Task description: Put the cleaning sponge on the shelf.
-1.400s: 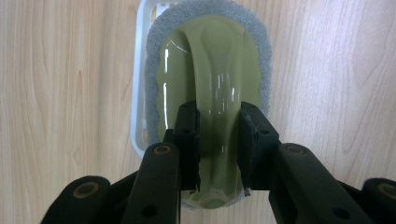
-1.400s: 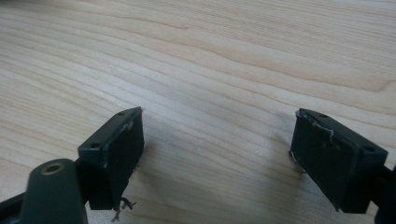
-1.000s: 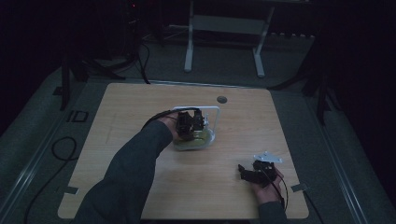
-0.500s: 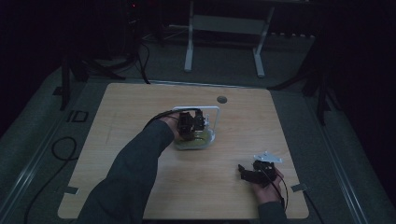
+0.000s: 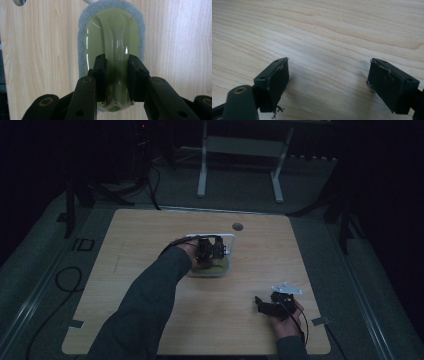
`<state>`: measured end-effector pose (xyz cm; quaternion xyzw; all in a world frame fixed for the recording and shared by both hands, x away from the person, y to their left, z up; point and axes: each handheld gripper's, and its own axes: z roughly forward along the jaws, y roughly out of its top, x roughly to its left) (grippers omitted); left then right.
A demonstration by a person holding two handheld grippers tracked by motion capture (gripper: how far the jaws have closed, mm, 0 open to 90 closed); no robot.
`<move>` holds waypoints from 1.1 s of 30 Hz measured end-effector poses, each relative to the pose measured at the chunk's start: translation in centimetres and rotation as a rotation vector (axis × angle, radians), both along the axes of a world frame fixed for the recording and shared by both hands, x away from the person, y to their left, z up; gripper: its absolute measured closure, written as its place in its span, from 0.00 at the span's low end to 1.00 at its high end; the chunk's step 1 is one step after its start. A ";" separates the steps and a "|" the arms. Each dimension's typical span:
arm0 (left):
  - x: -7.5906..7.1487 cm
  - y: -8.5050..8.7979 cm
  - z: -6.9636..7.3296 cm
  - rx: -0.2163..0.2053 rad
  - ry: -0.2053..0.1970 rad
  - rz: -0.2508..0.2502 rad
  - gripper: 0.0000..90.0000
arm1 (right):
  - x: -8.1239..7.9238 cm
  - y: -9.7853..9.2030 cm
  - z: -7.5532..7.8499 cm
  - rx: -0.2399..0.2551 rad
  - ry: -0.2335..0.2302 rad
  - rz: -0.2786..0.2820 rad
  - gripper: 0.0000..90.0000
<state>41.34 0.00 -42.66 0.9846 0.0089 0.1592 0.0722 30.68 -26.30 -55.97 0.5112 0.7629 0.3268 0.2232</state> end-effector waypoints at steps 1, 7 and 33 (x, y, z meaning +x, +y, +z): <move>0.0 0.0 0.0 -0.001 0.002 0.004 0.80 | 0.0 0.0 0.0 0.000 0.000 0.000 0.19; 0.3 0.0 -0.3 0.015 -0.007 0.008 0.79 | 0.0 0.0 0.0 0.000 0.000 0.000 0.19; 0.9 -0.4 -2.2 0.051 -0.052 0.035 0.79 | 0.0 0.0 0.0 0.000 -0.001 0.002 0.19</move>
